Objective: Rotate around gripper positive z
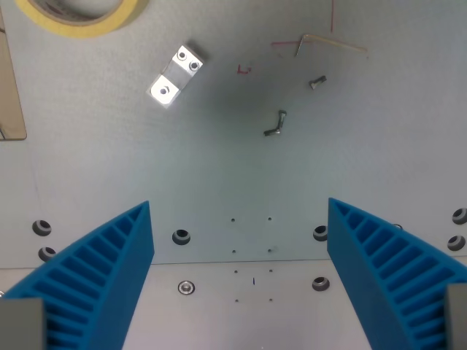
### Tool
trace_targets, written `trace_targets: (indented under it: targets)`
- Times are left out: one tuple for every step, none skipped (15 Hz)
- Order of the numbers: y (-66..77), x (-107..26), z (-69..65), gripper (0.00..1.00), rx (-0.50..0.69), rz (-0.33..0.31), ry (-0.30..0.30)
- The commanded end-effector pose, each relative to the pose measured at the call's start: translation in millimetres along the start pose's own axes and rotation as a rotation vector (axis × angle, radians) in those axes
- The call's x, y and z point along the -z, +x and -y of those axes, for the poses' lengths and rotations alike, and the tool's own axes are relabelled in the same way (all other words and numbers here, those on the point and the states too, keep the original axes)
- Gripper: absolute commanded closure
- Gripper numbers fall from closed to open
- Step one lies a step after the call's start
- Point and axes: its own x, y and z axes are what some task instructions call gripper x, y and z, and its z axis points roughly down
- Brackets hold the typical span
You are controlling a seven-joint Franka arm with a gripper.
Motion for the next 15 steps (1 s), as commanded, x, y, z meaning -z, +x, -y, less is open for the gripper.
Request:
trace_targets:
  targets:
    - [-0.1,3.2,0.0,0.00,-0.013,-0.007,0.000]
    - [-0.1,3.2,0.0,0.00,-0.026,-0.007,0.000]
    - [-0.1,3.2,0.0,0.00,-0.040,-0.007,0.000]
    - [-0.1,3.2,0.0,0.00,-0.053,-0.007,0.001]
    - [-0.1,3.2,0.0,0.00,-0.066,-0.007,0.001]
    - [-0.1,3.2,0.0,0.00,-0.080,-0.007,0.001]
    - [-0.1,3.2,0.0,0.00,-0.093,-0.007,0.001]
    - [-0.1,3.2,0.0,0.00,-0.106,-0.007,0.001]
    - [-0.1,3.2,0.0,0.00,-0.120,-0.007,0.001]
    - [-0.1,3.2,0.0,0.00,-0.133,-0.007,0.001]
    - [-0.1,3.2,0.0,0.00,-0.146,-0.007,0.001]
    - [-0.1,3.2,0.0,0.00,-0.160,-0.007,0.001]
    - [-0.1,3.2,0.0,0.00,-0.173,-0.007,0.001]
    - [-0.1,3.2,0.0,0.00,-0.186,-0.007,0.001]
    - [-0.1,3.2,0.0,0.00,-0.200,-0.007,0.001]
